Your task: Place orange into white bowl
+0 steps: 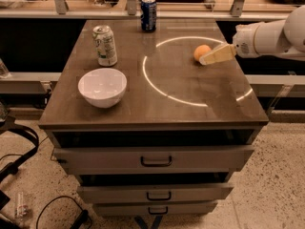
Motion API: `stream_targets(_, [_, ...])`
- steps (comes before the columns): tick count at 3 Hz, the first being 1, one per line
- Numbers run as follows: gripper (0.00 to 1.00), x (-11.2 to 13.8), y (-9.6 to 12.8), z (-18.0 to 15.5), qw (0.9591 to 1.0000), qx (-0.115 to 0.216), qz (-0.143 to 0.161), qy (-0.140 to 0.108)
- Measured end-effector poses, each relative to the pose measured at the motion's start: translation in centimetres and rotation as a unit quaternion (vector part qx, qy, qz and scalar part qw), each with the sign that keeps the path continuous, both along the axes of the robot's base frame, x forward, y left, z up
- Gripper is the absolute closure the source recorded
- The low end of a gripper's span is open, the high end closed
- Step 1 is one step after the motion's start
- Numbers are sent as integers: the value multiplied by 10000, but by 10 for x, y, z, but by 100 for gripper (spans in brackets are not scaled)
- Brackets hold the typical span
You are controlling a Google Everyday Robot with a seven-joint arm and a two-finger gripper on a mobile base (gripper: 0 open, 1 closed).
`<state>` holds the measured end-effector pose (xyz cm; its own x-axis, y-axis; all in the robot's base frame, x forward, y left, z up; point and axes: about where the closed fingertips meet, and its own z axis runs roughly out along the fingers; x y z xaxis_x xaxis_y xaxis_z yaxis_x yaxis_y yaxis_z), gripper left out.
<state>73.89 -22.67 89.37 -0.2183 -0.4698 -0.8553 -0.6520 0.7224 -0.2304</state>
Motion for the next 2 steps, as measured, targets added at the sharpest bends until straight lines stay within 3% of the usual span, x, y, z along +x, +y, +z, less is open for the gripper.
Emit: stream_targets(2, [0, 24, 20, -37, 9987, 476, 104, 119])
